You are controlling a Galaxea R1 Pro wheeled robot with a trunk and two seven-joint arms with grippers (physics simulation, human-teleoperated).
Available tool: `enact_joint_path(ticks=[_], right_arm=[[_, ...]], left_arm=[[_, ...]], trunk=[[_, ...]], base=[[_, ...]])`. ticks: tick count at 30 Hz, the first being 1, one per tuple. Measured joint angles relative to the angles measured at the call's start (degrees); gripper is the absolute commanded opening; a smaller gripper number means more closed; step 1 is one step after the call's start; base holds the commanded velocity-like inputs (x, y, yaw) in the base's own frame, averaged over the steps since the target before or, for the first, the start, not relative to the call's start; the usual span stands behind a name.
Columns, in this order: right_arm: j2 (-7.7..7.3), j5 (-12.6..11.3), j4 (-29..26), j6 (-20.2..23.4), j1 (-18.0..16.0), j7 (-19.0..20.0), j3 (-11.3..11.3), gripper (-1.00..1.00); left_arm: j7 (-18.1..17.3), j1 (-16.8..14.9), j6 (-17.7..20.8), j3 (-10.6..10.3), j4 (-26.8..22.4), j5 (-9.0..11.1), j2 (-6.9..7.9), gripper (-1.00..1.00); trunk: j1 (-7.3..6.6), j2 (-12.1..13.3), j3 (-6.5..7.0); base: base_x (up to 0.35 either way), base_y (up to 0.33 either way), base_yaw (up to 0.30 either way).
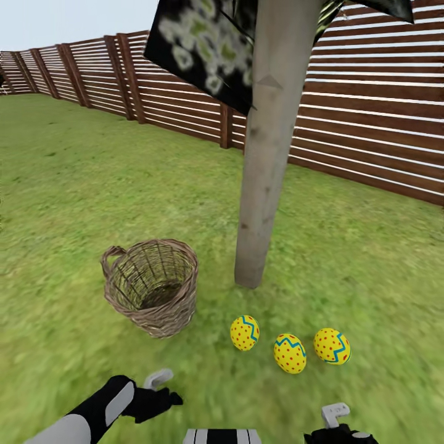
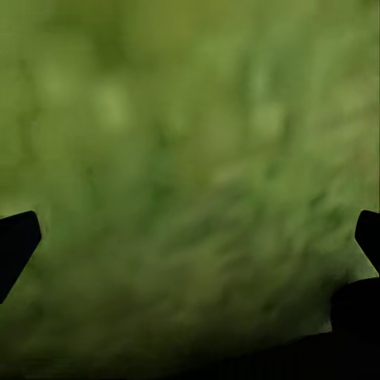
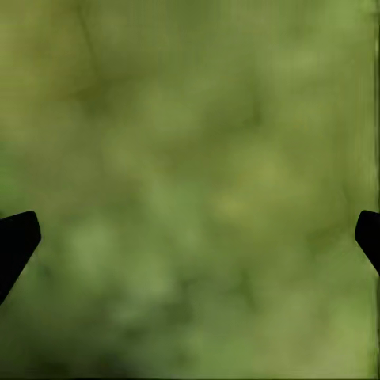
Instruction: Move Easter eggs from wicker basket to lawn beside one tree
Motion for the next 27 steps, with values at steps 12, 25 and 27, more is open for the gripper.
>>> enact_joint_path(ticks=[12,25,27], right_arm=[[-0.35,0.1,3.0,-2.3,0.0,-1.8,0.0,1.0],[-0.31,0.0,5.1,-2.4,0.0,-2.1,0.0,1.0],[-0.3,0.0,5.2,-2.4,0.0,-2.1,0.0,1.0]], left_arm=[[8.8,0.5,-10.1,-0.1,10.6,-0.1,-6.59,1.0],[11.4,1.6,-14.3,0.0,11.7,0.5,-6.09,1.0],[11.4,1.6,-14.3,0.0,11.8,0.5,-5.98,1.0]], trunk=[[-0.31,0.2,2.66],[-0.64,0.3,5.54],[-0.7,0.4,5.98]], base=[[0.0,0.0,0.0],[0.0,0.0,0.0],[0.0,0.0,0.0]])
